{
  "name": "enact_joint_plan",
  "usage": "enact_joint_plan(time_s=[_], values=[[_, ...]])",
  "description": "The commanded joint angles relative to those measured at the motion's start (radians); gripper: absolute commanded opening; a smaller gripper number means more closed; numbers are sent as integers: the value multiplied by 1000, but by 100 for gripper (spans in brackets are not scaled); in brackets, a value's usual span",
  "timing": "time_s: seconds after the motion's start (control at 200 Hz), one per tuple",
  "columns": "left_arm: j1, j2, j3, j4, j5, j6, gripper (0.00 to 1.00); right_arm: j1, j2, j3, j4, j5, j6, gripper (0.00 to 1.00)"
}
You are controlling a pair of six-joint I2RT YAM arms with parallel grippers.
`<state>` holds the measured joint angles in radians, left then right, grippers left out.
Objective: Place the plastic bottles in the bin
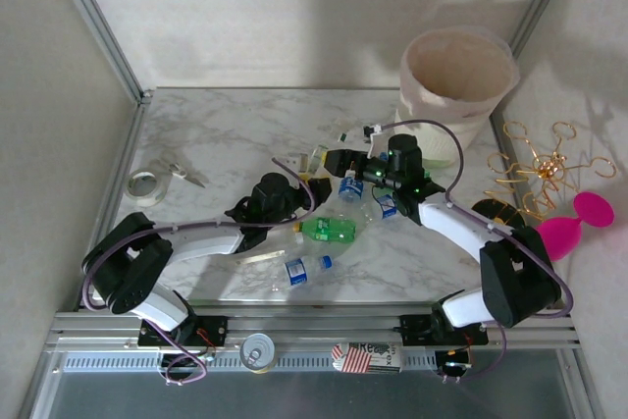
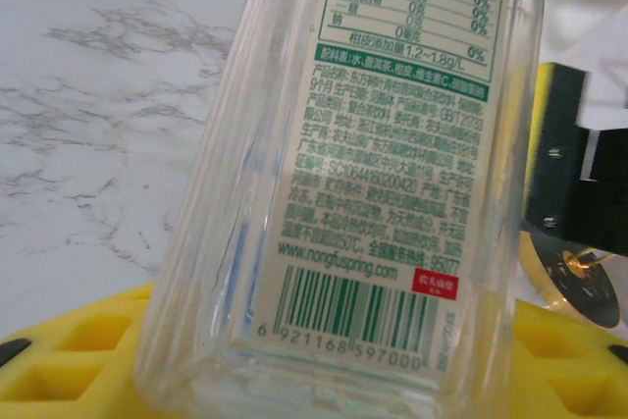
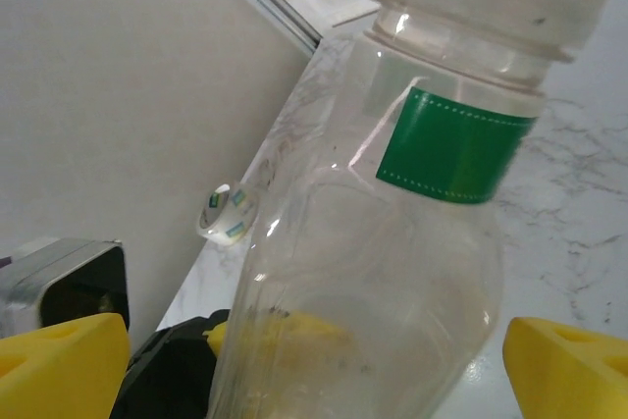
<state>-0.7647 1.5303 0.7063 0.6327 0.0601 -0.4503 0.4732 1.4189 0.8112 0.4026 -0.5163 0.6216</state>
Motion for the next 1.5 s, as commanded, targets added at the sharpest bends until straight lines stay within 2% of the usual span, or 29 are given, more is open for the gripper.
enact_joint_plan(time_s=[0.0,0.19,0.386,0.506,0.721,0.946,1.212,1.367,1.497], values=[[-25,-45,-18,85,22,48,42,13,20,23,52,-27,24,97],[-58,-59,-28,91,-2,77,44,19,35,24,72,-28,40,87],[-76,-65,-30,76,-29,97,47,19,42,24,85,-38,53,70],[-79,-76,-39,80,-49,93,59,19,40,23,90,-43,57,63],[-79,-114,-69,94,-90,83,82,19,27,27,71,-16,42,59],[-76,-206,-142,109,-224,50,99,14,-5,136,-174,197,-108,59],[-18,-296,-211,39,-375,-29,99,-27,-30,380,-411,443,-331,59],[47,-334,-253,-31,-441,-135,100,-91,-26,518,-442,546,-407,57],[108,-364,-294,-67,-433,-201,100,-157,-4,620,-432,674,-451,56]])
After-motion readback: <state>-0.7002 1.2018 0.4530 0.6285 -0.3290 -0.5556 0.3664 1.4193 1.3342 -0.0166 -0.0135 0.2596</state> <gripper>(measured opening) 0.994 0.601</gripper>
